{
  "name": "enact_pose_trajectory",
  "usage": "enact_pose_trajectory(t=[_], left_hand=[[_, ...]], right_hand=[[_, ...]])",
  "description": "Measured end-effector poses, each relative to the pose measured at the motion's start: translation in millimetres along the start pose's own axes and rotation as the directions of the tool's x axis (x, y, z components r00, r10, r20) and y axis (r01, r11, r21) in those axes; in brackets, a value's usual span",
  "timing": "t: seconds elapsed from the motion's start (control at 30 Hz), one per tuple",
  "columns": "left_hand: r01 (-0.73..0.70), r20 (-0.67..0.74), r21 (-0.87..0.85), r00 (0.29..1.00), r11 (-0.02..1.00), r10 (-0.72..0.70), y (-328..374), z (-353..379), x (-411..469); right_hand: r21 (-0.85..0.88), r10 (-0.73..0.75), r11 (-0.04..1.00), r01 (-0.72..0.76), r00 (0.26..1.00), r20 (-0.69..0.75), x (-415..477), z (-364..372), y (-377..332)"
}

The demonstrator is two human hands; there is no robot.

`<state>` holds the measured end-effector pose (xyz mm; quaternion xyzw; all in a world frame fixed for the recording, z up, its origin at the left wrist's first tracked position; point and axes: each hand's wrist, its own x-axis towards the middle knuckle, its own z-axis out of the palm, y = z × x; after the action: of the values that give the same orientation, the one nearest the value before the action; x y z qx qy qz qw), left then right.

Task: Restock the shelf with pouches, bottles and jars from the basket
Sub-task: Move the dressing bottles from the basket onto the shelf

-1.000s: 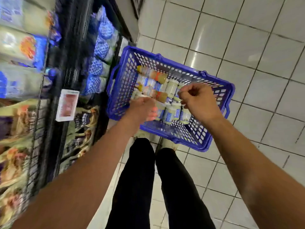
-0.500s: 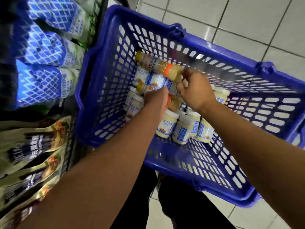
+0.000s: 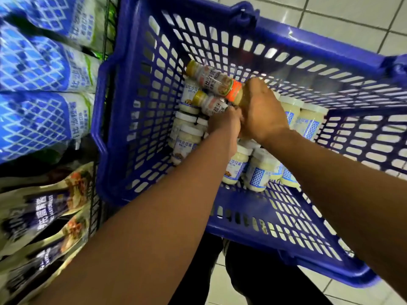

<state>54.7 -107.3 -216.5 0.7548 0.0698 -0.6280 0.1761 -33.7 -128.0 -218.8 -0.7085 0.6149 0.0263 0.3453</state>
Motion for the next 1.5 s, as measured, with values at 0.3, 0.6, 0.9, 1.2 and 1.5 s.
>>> enact_pose_trajectory(t=[0.3, 0.6, 0.9, 1.2, 1.5], left_hand=[[-0.043, -0.017, 0.010, 0.999, 0.999, 0.043, -5.0, 7.2, -16.8], [-0.128, 0.088, -0.062, 0.987, 0.990, 0.133, -35.6, -6.2, -83.0], [-0.272, 0.073, 0.003, 0.960, 0.962, 0.272, -41.7, -50.8, -205.8], [-0.366, 0.150, -0.062, 0.916, 0.928, 0.372, -17.2, -99.2, -378.0], [-0.561, 0.140, -0.205, 0.794, 0.802, 0.591, 22.2, -127.1, -554.0]], right_hand=[[0.159, 0.249, 0.943, -0.292, 0.937, 0.245, -9.0, -36.5, 30.4], [0.535, 0.346, 0.604, -0.591, 0.799, 0.492, -97.3, -76.4, 21.2], [0.802, 0.469, 0.028, -0.596, 0.717, 0.516, -226.1, -122.4, -26.6], [0.803, 0.153, -0.232, -0.549, 0.795, 0.588, -322.2, -254.5, -116.2], [0.933, 0.109, -0.003, -0.361, 0.927, 0.359, -387.2, -391.1, -195.7]])
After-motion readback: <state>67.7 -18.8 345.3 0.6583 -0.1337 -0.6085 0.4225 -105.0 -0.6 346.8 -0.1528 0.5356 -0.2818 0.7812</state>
